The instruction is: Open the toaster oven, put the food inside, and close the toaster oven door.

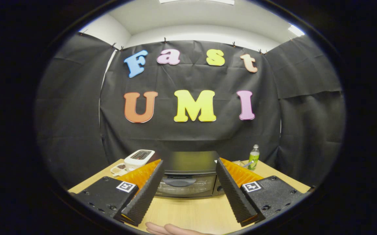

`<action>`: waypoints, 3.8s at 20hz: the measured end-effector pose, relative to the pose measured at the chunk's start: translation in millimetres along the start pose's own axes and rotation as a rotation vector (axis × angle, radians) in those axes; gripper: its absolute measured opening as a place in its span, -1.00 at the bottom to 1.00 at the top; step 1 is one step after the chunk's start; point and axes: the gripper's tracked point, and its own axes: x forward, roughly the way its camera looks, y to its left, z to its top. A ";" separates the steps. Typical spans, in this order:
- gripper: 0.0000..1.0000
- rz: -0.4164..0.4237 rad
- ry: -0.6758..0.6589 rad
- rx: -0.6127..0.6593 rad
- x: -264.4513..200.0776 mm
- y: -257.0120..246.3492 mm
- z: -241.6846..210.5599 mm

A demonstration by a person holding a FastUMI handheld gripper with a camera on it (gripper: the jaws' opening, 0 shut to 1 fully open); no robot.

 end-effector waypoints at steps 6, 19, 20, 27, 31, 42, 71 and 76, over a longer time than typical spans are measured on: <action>1.00 0.000 0.038 -0.006 53.4 13.8 -37.6; 1.00 0.021 0.172 0.028 137.7 19.9 -111.2; 1.00 0.026 0.151 0.029 139.2 20.9 -109.1; 1.00 0.032 0.151 0.000 136.4 19.9 -113.4; 1.00 0.054 0.174 -0.019 111.9 18.9 -122.2; 1.00 0.089 0.270 -0.021 66.1 18.3 -158.2; 1.00 0.171 0.552 0.057 4.4 24.6 -241.4; 0.99 0.333 0.624 0.259 -11.5 49.2 -205.9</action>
